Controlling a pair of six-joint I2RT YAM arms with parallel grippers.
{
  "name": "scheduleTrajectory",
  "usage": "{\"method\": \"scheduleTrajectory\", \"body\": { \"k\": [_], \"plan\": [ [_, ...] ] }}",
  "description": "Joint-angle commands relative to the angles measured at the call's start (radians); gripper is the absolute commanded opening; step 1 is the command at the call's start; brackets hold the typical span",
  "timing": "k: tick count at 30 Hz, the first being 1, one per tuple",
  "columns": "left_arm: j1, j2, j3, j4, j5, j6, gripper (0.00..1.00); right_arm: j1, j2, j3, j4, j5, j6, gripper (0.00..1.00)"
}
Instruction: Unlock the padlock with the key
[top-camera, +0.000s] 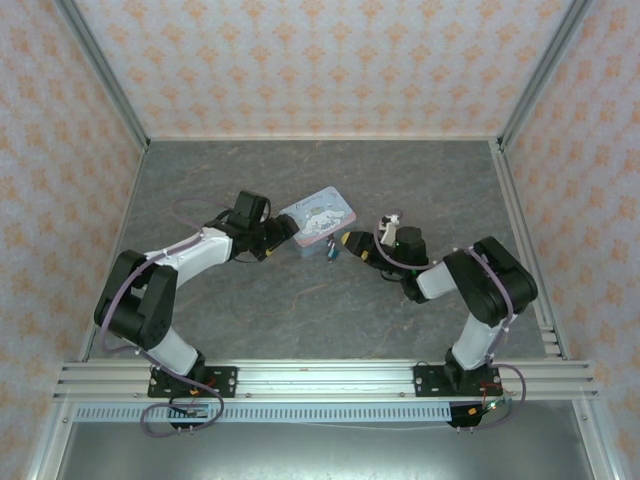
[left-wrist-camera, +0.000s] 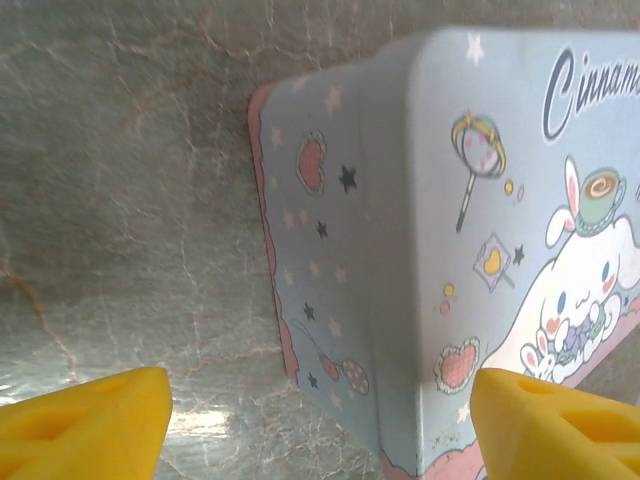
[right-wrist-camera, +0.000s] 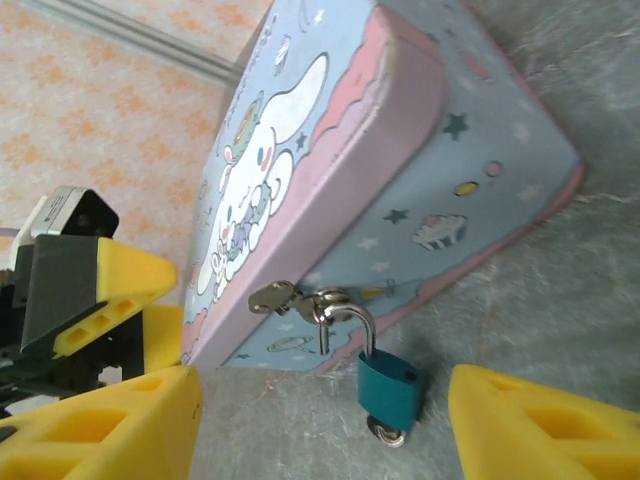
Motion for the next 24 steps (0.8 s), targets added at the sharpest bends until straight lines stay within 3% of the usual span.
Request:
{"method": "scheduleTrajectory", "body": {
  "k": [1,6,24],
  "plan": [
    [0.006,0.024,0.045,-0.017,0.017,0.041,0.79,0.001,0.067,0.043,0.132,-0.071,0.018,0.66],
    [0.006,0.078,0.056,0.053,0.078,0.038,0.79,0.013,0.128,0.081,0.154,-0.075,0.021,0.65],
    [0.006,0.126,-0.014,0.086,0.047,0.025,0.79,0.065,0.239,0.138,0.200,-0.098,0.014,0.61]
  ]
}}
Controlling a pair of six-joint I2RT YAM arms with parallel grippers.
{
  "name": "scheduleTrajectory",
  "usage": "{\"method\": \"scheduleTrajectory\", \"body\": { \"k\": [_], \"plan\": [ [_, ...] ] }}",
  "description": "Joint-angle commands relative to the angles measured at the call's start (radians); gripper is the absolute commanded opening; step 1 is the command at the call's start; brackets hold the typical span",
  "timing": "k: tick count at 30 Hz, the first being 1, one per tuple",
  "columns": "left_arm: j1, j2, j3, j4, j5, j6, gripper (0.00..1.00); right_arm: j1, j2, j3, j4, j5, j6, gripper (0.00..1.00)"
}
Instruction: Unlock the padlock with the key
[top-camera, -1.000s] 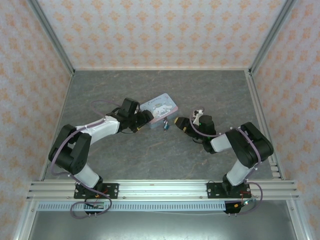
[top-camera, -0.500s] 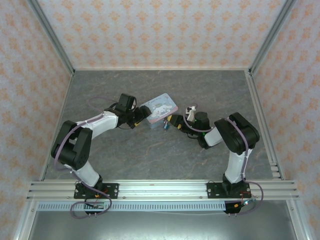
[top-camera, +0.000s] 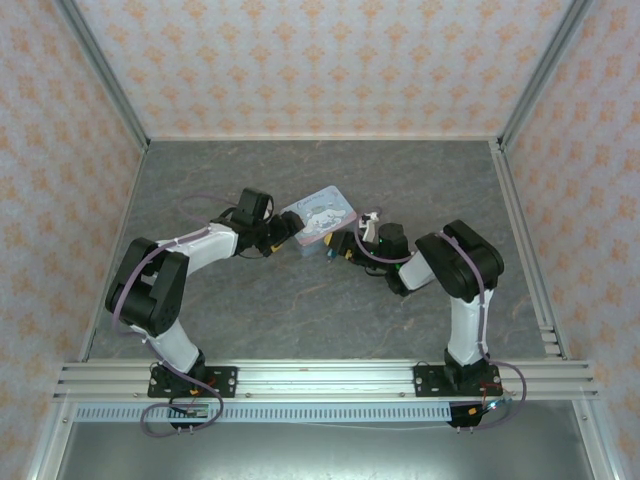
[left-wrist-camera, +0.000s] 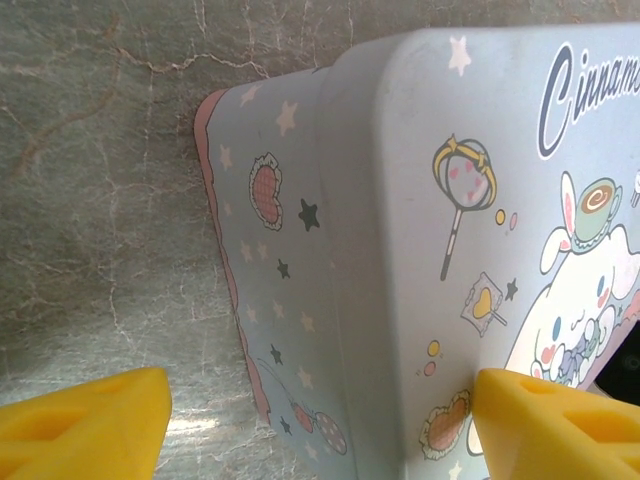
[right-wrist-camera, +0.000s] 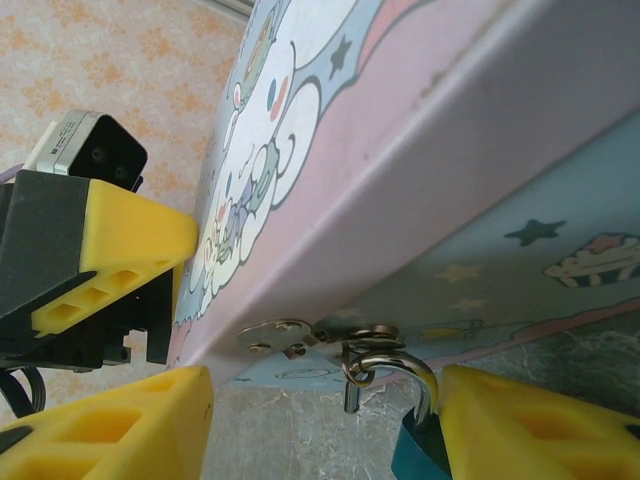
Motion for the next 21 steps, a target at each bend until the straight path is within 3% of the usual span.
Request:
{"method": "scheduleTrajectory", "body": {
  "k": [1,5,21],
  "plan": [
    [0.001,0.028,-0.037,-0.013,-0.021,0.000,0.79,0.004,0.019,-0.002,0.087,-0.020,-0.002,0.61],
    [0.002,0.026,-0.042,-0.010,-0.021,-0.004,0.79,0.004,0.018,-0.013,0.101,-0.019,-0.005,0.58],
    [0.001,0.011,-0.045,-0.026,-0.037,-0.001,0.79,-0.006,0.020,-0.016,0.067,-0.043,-0.026,0.19]
  ]
}}
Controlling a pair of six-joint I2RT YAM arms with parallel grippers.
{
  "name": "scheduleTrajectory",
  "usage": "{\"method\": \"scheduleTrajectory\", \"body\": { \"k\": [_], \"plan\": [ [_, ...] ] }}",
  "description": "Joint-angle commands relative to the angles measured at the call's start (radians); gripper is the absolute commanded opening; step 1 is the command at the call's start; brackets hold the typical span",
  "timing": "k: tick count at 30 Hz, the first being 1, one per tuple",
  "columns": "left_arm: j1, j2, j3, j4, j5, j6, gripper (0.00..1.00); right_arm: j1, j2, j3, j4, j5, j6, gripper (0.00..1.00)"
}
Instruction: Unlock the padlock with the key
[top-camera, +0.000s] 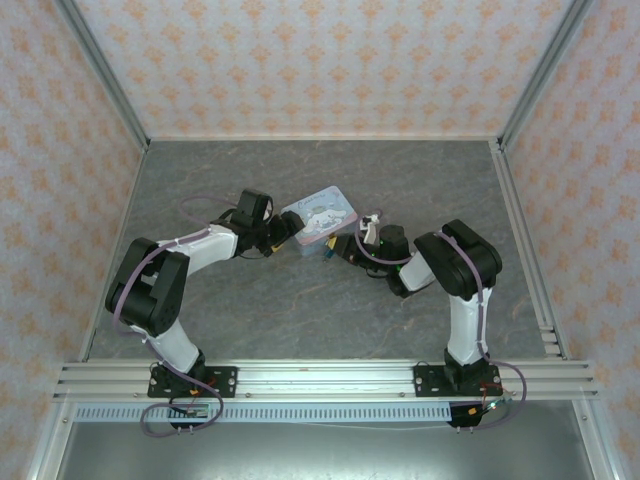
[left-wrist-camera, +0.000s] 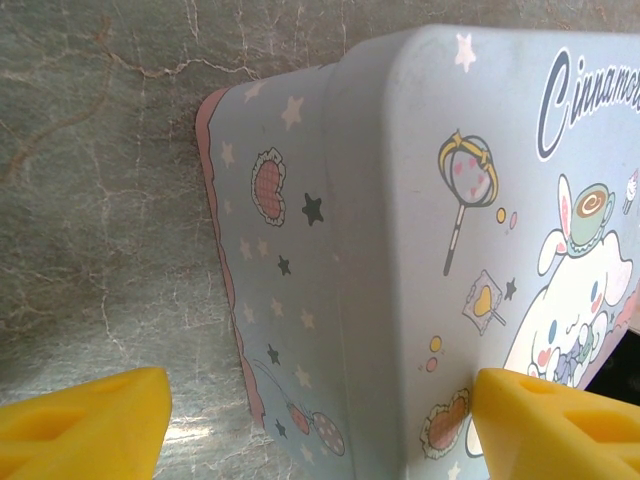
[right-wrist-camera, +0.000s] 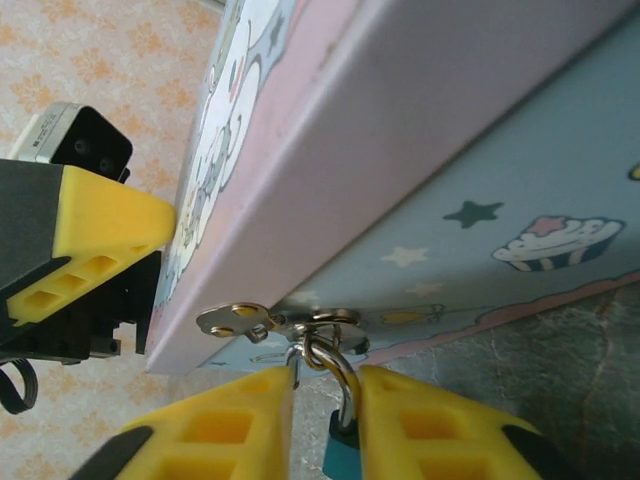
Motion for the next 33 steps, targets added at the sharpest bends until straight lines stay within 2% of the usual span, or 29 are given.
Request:
{"method": "scheduleTrajectory", "body": {
  "k": [1,9,22,27,33],
  "plan": [
    [0.001,0.012,-0.031,-0.059,-0.041,0.007,0.79,0.001,0.003,-0.004,0.054,-0.035,-0.020,0.17],
    [0.000,0.007,-0.027,-0.075,-0.053,0.013,0.79,-0.008,-0.002,-0.012,0.036,-0.022,-0.022,0.00],
    [0.001,0.010,-0.044,-0.097,-0.071,0.034,0.79,-0.044,-0.061,-0.059,0.144,0.083,0.094,0.00],
    [0.000,0.008,-0.041,-0.102,-0.072,0.038,0.79,-0.059,-0.092,-0.059,0.124,0.123,0.108,0.00],
    [0.000,-0.010,-0.021,-0.114,-0.069,0.044,0.79,-0.083,-0.166,-0.113,0.044,0.159,0.050,0.00]
  ]
}}
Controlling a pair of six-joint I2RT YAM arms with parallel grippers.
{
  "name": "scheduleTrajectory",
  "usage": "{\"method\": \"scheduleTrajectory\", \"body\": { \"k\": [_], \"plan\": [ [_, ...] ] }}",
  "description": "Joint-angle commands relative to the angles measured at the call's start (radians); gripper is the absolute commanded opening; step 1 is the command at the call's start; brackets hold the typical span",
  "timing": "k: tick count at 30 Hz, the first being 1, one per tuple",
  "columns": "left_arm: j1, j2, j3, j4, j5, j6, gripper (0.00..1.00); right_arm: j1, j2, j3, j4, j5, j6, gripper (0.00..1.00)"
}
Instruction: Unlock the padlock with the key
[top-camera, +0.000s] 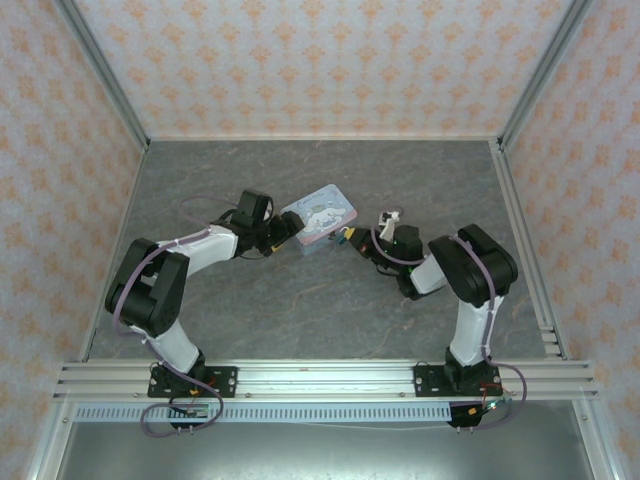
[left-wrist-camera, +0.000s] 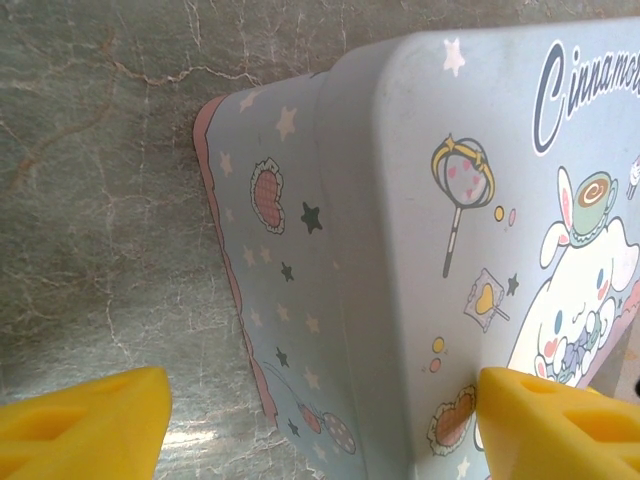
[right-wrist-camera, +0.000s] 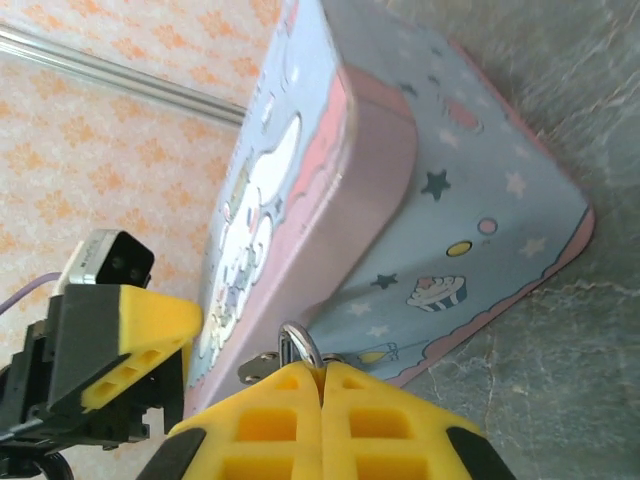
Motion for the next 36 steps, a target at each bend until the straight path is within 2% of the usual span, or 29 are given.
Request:
{"method": "scheduleTrajectory", "body": {
  "k": [1,6,9,15,18,21,24,29,36],
  "plan": [
    [0.002,-0.013,-0.010,-0.121,-0.050,0.036,0.79,-0.012,-0.077,-0.028,-0.034,0.031,-0.058,0.00],
    [0.002,-0.098,-0.002,-0.095,-0.051,0.054,0.81,-0.011,-0.240,-0.048,-0.301,0.039,-0.185,0.00],
    [0.001,-0.179,-0.001,-0.094,-0.085,0.085,0.84,-0.012,-0.385,-0.021,-0.605,0.044,-0.290,0.00],
    [0.003,-0.352,-0.013,-0.129,-0.222,0.157,0.90,-0.007,-0.651,0.099,-1.282,0.082,-0.500,0.00],
    [0.002,-0.417,-0.017,-0.155,-0.293,0.189,0.91,-0.006,-0.725,0.153,-1.532,0.090,-0.521,0.00],
    [0.003,-0.468,-0.025,-0.170,-0.361,0.208,0.91,-0.003,-0.758,0.182,-1.709,0.106,-0.454,0.00],
    [0.002,-0.508,-0.034,-0.182,-0.421,0.214,0.92,0.013,-0.775,0.160,-1.770,0.088,-0.370,0.00],
    [0.003,-0.540,-0.040,-0.212,-0.473,0.225,0.93,0.061,-0.802,0.094,-1.741,0.116,-0.243,0.00],
    [0.002,-0.532,-0.051,-0.217,-0.465,0.216,0.94,0.086,-0.715,0.086,-1.706,0.160,-0.231,0.00]
  ]
}}
